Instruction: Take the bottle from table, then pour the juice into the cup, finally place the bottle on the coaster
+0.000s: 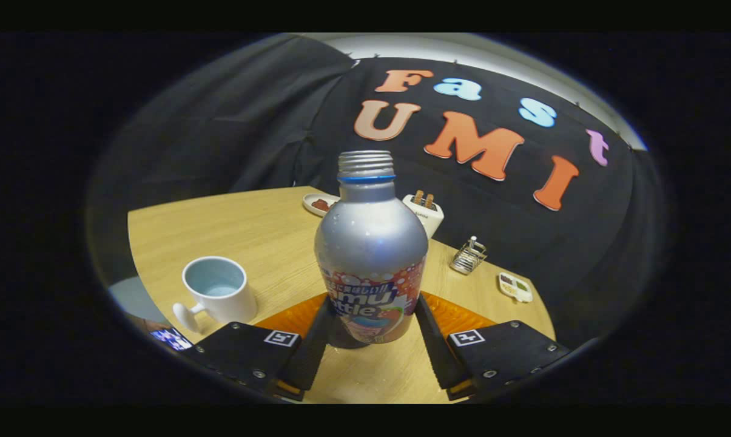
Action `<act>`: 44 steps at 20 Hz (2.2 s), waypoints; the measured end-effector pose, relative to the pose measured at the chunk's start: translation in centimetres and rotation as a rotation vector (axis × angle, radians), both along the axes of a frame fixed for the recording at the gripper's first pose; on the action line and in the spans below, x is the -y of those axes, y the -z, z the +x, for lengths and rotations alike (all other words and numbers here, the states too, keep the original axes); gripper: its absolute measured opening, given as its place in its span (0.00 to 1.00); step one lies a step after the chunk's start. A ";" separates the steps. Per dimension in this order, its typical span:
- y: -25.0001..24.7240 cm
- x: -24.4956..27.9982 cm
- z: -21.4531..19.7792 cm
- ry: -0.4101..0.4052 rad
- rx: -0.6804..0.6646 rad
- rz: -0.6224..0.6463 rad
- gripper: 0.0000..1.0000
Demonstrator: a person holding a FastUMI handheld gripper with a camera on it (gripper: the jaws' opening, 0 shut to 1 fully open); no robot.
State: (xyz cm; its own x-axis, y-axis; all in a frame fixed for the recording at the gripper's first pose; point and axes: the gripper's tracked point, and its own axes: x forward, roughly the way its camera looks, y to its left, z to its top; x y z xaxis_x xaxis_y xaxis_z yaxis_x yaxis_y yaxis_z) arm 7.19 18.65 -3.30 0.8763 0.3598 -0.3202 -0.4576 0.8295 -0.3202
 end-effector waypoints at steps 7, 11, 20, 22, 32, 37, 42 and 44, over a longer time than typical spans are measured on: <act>3.0 0.6 1.5 0.083 -0.129 0.292 0.75; 4.6 0.5 1.8 0.109 -0.153 0.331 0.75; 8.0 -0.4 2.7 0.104 -0.197 0.288 0.76; 8.0 -0.3 2.6 0.103 -0.196 0.286 0.79; 4.7 2.6 0.2 0.127 -0.136 0.336 0.98; 0.3 8.5 -1.4 0.219 -0.013 0.340 0.98; -4.1 14.5 -3.3 0.346 0.113 0.358 0.98; -6.0 16.5 -4.0 0.393 0.183 0.345 0.97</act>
